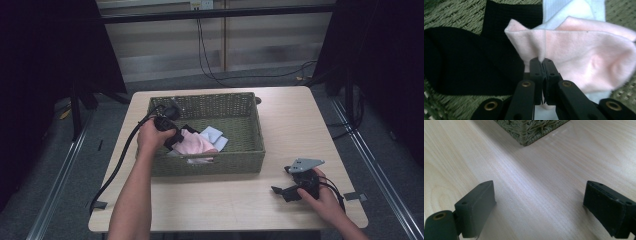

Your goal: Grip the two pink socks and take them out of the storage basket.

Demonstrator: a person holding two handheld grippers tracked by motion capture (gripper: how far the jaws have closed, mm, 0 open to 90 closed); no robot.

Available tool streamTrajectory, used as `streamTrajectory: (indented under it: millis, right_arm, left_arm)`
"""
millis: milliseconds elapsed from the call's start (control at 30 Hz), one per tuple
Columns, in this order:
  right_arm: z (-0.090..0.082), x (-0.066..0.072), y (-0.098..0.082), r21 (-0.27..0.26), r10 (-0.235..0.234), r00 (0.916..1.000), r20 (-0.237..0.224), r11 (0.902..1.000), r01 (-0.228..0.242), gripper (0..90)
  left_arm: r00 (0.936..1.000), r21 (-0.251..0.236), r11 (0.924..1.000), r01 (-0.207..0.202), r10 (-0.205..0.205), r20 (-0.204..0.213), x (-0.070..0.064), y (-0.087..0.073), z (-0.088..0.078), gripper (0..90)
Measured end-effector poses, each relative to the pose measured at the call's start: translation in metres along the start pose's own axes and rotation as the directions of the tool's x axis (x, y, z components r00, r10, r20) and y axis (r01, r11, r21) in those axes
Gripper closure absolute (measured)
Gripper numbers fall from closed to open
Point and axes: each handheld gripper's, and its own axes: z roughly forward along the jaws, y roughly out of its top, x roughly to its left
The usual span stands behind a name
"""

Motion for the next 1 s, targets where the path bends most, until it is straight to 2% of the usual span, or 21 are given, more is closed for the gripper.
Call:
streamTrajectory:
  millis: [100,133,167,200,300,400,700,833,933,1000]
  right_arm:
    - [0.000,0.000,0.000,0.000,0.001,1.0000,0.000,1.0000,-0.001,9.6]
    - [0.000,0.000,0.000,0.000,0.000,1.0000,-0.001,1.0000,0.000,9.6]
    - [0.000,0.000,0.000,0.000,0.000,1.0000,-0.001,1.0000,0.000,9.6]
    - [0.000,0.000,0.000,0.000,0.000,1.0000,-0.001,1.0000,0.000,9.6]
    - [0.000,0.000,0.000,0.000,0.001,1.0000,-0.001,1.0000,-0.001,9.6]
    - [0.000,0.000,0.000,-0.001,0.000,1.0000,0.000,1.0000,0.000,9.6]
    - [0.000,0.000,0.000,-0.001,0.000,1.0000,0.000,1.0000,0.000,9.6]
    - [0.000,0.000,0.000,-0.001,0.000,1.0000,0.000,1.0000,0.000,9.6]
    - [0.000,0.000,0.000,-0.001,0.000,1.0000,0.000,1.0000,0.000,9.6]
    - [0.000,0.000,0.000,-0.001,0.000,1.0000,0.000,1.0000,0.000,9.6]
  left_arm:
    - [0.9999,-0.009,0.9999,0.008,-0.008,0.008,-0.001,0.000,-0.009,88.2]
    - [0.9995,-0.014,0.9997,0.018,-0.018,0.024,-0.005,0.000,-0.019,88.2]
    - [0.9995,-0.014,0.9997,0.018,-0.018,0.024,-0.005,0.000,-0.019,88.2]
    - [0.9995,-0.015,0.9999,0.009,-0.008,0.030,-0.007,0.001,-0.025,88.2]
    - [0.9982,-0.031,0.9994,0.017,-0.016,0.057,-0.013,0.004,-0.039,88.1]
    - [0.9974,-0.010,0.9999,0.005,-0.004,0.072,-0.019,0.005,-0.053,88.1]
    - [0.9930,-0.013,0.9998,0.013,-0.011,0.118,-0.035,0.008,-0.082,88.1]
    - [0.9926,-0.043,0.9990,0.015,-0.010,0.121,-0.037,0.006,-0.098,88.1]
    - [0.9909,-0.072,0.9969,0.033,-0.024,0.132,-0.039,0.004,-0.106,88.0]
    - [0.9918,-0.073,0.9969,0.030,-0.021,0.126,-0.040,0.002,-0.110,88.0]
